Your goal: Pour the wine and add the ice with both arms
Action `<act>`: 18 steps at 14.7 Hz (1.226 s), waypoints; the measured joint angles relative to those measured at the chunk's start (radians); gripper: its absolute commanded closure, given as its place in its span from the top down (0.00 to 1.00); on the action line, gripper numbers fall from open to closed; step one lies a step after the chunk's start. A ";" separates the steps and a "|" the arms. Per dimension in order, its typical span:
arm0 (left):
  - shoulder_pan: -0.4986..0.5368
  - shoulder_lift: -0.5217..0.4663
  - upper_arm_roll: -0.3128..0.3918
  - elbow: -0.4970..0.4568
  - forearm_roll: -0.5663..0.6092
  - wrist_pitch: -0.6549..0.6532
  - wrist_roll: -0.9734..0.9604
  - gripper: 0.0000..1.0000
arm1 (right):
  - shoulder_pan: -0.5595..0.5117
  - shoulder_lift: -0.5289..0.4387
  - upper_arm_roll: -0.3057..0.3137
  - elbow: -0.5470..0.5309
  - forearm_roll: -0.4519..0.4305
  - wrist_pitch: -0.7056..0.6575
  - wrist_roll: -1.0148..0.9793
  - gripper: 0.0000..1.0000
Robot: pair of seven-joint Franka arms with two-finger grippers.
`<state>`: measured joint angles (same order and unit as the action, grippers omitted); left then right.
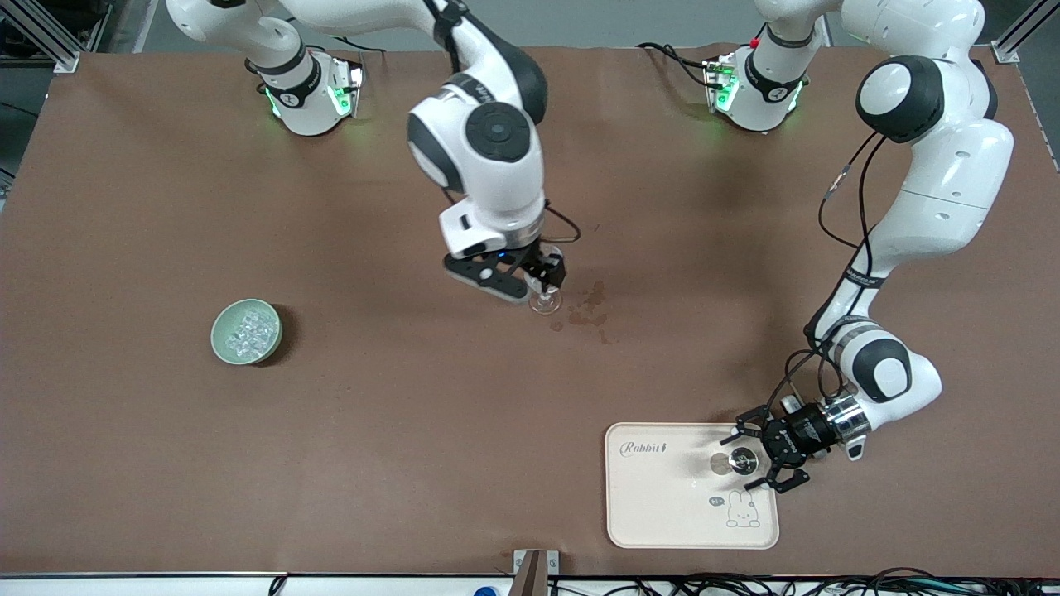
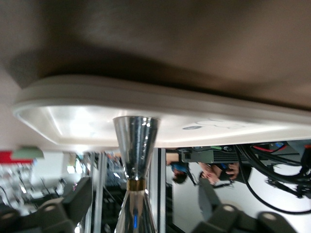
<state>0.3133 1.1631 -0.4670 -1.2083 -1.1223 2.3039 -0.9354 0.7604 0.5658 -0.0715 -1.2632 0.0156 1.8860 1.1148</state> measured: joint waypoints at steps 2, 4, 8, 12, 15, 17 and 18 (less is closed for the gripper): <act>0.024 -0.028 0.000 -0.004 0.105 -0.009 -0.013 1.00 | -0.070 -0.047 -0.006 0.003 -0.005 -0.064 -0.114 1.00; 0.062 -0.064 0.000 -0.011 0.191 -0.076 -0.016 1.00 | -0.152 -0.097 -0.011 0.003 -0.019 -0.116 -0.240 1.00; 0.134 -0.152 0.000 -0.018 0.438 -0.290 -0.022 1.00 | -0.333 -0.179 -0.017 -0.032 -0.022 -0.155 -0.475 1.00; 0.147 -0.260 -0.013 -0.019 0.683 -0.408 -0.023 1.00 | -0.491 -0.269 -0.018 -0.129 -0.025 -0.157 -0.648 1.00; 0.139 -0.353 -0.068 -0.021 0.832 -0.457 -0.022 1.00 | -0.577 -0.362 -0.018 -0.230 -0.027 -0.161 -0.755 1.00; 0.132 -0.412 -0.120 -0.024 0.927 -0.489 -0.023 1.00 | -0.626 -0.434 -0.018 -0.302 -0.029 -0.163 -0.823 1.00; 0.127 -0.439 -0.143 -0.025 0.981 -0.507 -0.023 1.00 | -0.648 -0.470 -0.018 -0.335 -0.029 -0.163 -0.858 1.00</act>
<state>0.4400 0.7243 -0.6099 -1.2335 -0.1410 1.7973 -0.9588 0.1128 0.0959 -0.0894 -1.5982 -0.0137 1.7230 0.2566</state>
